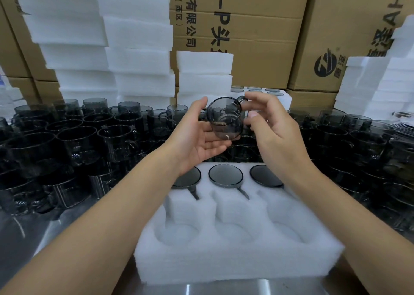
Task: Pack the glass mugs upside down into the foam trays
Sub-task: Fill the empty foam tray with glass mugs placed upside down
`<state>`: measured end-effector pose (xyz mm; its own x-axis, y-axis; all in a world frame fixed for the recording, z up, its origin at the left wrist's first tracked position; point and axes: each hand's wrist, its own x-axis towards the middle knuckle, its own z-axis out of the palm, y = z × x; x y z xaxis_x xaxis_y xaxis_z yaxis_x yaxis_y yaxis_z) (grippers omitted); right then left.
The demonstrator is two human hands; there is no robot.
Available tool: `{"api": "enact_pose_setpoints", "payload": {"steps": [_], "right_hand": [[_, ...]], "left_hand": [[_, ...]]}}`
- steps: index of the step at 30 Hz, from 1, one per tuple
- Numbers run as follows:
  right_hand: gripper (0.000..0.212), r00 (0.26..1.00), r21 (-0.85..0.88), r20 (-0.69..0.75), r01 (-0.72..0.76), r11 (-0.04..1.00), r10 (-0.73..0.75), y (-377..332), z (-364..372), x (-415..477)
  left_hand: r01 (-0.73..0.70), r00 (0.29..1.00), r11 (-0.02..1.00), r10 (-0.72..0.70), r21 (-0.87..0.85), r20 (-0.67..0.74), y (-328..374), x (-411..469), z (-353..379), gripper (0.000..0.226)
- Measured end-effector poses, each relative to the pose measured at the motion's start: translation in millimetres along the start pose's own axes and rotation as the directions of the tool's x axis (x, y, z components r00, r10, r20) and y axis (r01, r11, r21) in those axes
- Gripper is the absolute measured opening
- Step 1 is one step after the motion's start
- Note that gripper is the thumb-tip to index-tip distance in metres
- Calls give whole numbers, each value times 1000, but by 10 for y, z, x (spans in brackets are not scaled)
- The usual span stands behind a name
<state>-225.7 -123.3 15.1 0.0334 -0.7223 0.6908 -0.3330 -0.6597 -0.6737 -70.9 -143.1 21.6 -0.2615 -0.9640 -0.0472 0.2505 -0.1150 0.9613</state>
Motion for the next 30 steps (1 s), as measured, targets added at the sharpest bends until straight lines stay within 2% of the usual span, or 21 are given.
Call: {"api": "enact_pose_setpoints", "payload": {"steps": [5,13,17,21,26,28,30], "right_hand": [[33,996,16,57,61,998,-62,-3,10,-22],[34,997,45,38,72,996,-74,-3,-3,-18],[31,991,-55,80,116,992,-111,-63,-40,-16],[61,957,-211,238,216,953,-164,-175,-98,-15],[64,915,-247,333,317,916,-227,-444,-107,-12],[65,914,-221,360,277,935,-185,-545,-73,-34],[66,909,-142,407,162,976,-92,-625,-29,-67]], "left_hand": [[4,1000,1000,-4,15,-8,6,-22,24,63],[-8,1000,1000,7,-11,-21,22,-26,4,50],[-72,994,997,69,26,89,74,-84,-47,37],[-178,956,978,146,107,254,137,-209,-95,33],[-265,930,942,193,207,314,141,-381,-290,39],[-301,931,910,215,286,296,161,-452,-397,49],[-317,929,880,214,353,301,214,-500,-501,64]]}}
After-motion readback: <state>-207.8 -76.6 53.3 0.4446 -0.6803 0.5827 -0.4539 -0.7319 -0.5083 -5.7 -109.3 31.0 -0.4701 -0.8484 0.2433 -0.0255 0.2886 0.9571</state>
